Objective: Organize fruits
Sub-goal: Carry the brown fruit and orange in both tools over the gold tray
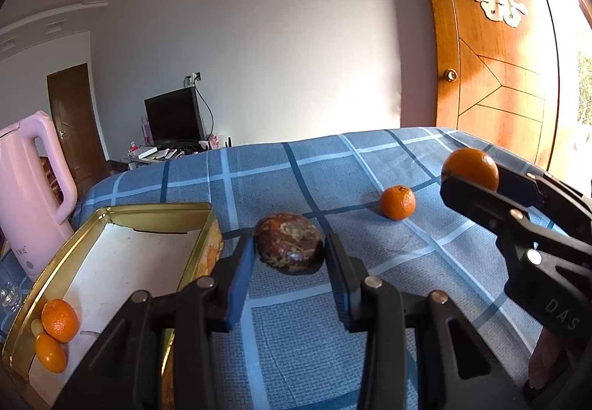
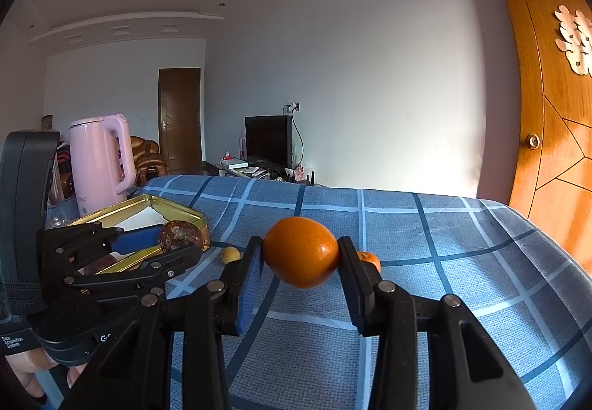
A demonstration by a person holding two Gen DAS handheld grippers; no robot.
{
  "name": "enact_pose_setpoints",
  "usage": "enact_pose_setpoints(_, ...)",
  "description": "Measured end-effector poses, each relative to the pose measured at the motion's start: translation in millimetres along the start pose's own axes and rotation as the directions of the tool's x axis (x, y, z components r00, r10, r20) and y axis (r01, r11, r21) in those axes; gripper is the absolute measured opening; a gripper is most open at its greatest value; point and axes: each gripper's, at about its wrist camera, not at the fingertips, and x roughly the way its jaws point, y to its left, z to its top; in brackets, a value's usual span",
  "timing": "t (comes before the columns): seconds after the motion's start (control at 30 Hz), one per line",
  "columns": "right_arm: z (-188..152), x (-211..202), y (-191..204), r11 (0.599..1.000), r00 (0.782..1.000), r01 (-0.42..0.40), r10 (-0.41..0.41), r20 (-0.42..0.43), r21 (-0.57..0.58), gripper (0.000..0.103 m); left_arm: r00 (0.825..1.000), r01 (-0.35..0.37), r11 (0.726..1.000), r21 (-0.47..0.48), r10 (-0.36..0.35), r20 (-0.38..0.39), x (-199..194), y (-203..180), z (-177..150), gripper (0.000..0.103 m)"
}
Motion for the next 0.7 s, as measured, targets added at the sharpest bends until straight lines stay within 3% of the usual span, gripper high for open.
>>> enact_pose_setpoints(0.7,-1,-10,15,1.000,1.000,-0.020,0.020,-0.003,-0.012,0.042,1.000,0.019,0.999,-0.041,-0.019,0.007,-21,18,-10,0.041)
